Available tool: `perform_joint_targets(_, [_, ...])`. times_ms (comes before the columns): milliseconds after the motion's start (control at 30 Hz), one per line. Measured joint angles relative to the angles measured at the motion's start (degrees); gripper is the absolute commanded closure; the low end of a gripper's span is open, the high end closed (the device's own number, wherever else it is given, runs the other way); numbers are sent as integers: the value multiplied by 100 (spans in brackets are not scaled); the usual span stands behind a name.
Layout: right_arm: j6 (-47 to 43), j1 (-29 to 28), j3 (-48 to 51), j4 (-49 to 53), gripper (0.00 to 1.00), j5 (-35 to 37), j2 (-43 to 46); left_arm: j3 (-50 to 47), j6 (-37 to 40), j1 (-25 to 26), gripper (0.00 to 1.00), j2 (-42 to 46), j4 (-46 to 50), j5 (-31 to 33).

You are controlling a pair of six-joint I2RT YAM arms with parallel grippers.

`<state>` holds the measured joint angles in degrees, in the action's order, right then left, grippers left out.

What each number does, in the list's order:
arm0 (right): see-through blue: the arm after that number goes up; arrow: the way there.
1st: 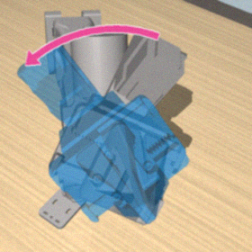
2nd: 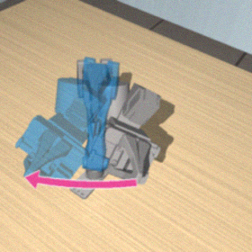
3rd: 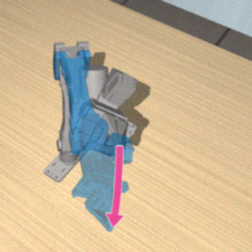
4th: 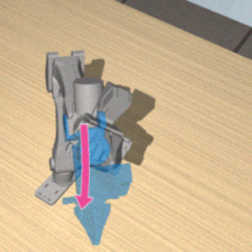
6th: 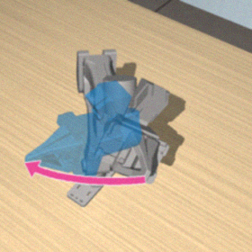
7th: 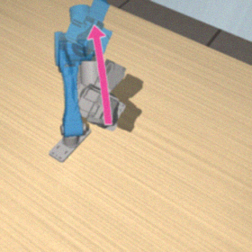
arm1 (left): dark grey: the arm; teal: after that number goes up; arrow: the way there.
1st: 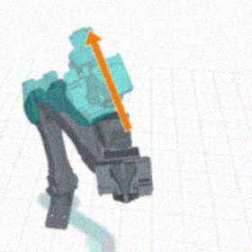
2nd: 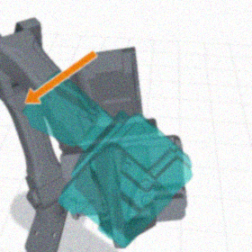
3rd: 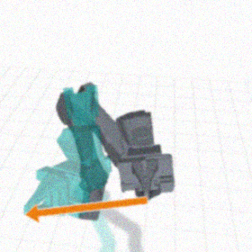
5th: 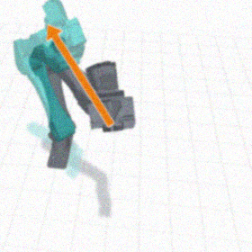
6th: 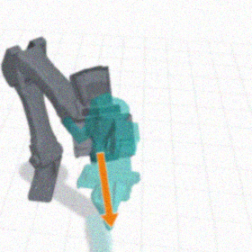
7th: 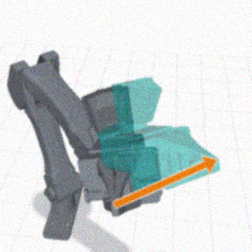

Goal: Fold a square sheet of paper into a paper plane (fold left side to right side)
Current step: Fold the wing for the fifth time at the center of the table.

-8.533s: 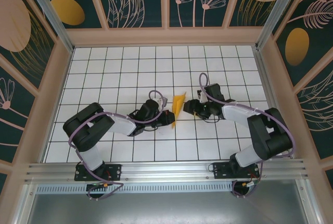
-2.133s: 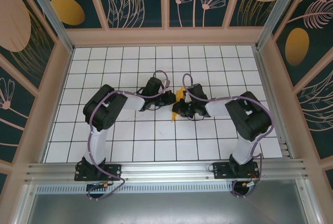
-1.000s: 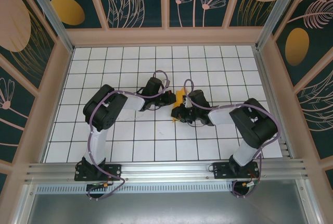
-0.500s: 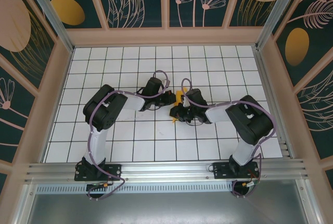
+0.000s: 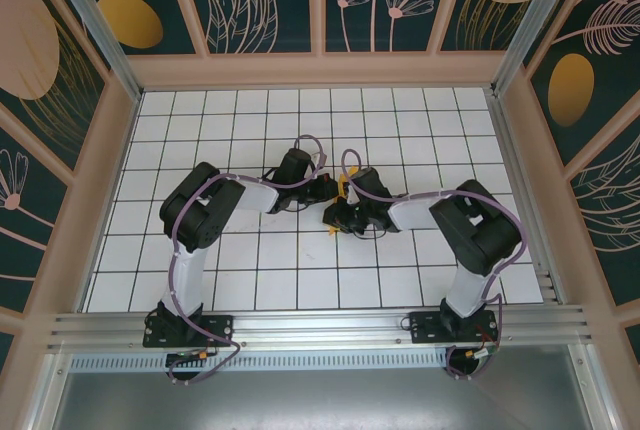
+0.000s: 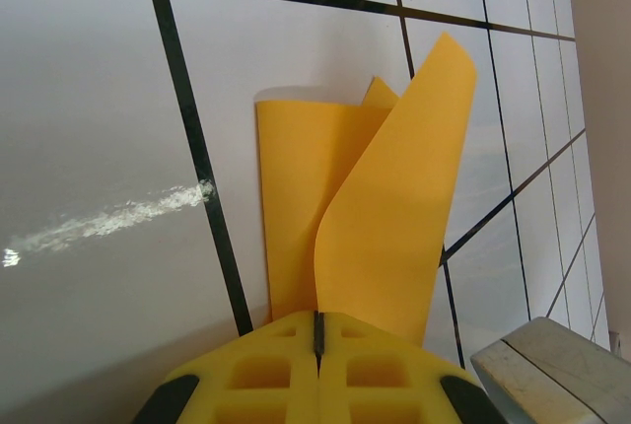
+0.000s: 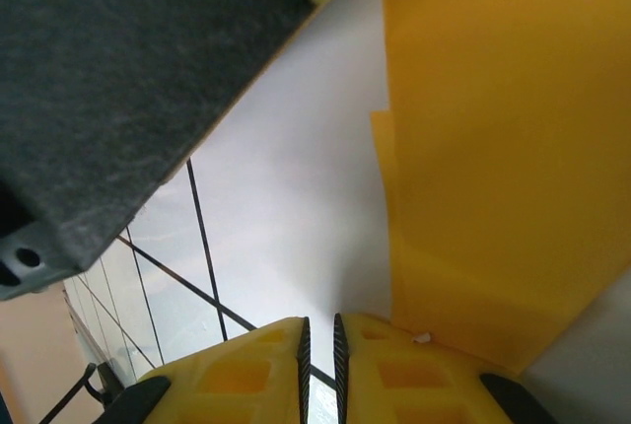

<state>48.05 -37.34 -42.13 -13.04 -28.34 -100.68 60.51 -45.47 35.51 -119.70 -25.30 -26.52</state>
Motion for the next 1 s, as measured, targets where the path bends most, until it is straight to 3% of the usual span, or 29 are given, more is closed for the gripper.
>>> perform_joint_targets(200, [-374,297,11,234,75,-28,579,7,0,0,100,-7,2,-2])
perform_joint_targets(333, [-590,911,26,223,78,-192,1080,13,0,0,100,-9,4,-2])
perform_joint_targets(500, [-837,1646,-94,348,79,-160,1008,15,0,0,100,-9,7,2])
perform_joint_targets(1000, [-1027,1532,-1038,387,79,-175,-466,149,4,-7,100,-57,162,-33])
